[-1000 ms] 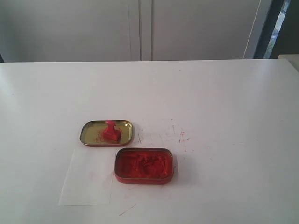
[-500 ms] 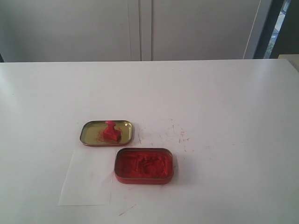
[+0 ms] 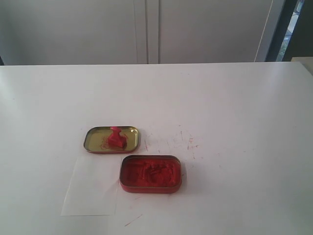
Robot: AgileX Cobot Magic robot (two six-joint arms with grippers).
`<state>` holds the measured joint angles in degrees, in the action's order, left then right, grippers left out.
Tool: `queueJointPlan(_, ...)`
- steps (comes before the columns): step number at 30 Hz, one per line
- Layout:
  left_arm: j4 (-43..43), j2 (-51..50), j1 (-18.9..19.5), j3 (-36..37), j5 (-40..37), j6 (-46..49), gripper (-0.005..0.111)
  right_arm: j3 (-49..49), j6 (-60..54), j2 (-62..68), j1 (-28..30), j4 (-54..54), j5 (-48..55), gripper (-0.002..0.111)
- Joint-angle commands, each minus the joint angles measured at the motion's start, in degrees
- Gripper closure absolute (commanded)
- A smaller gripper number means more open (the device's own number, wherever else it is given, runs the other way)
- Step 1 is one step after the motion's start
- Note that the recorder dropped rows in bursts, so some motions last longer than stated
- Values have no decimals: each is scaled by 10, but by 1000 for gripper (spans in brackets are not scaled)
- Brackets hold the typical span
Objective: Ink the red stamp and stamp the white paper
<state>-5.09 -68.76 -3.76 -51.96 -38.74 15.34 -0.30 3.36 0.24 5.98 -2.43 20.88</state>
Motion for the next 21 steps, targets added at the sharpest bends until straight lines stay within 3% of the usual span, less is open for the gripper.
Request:
queueJointPlan(1, -9, -65, -36, -54, -19, 48, 107, 3, 0, -2, -2, -1, -8, 108)
queueJointPlan(8, -13, -215, -90, -154, -19, 134, 107, 3, 0, -2, -2, -1, -8, 108)
queueJointPlan(13, -111, -294, -90, -226, -9, 243, 107, 3, 0, -2, -2, -1, -8, 108)
queueJointPlan(21, -138, -379, -99, -340, -72, 349, 107, 3, 0, -2, -2, -1, -8, 108)
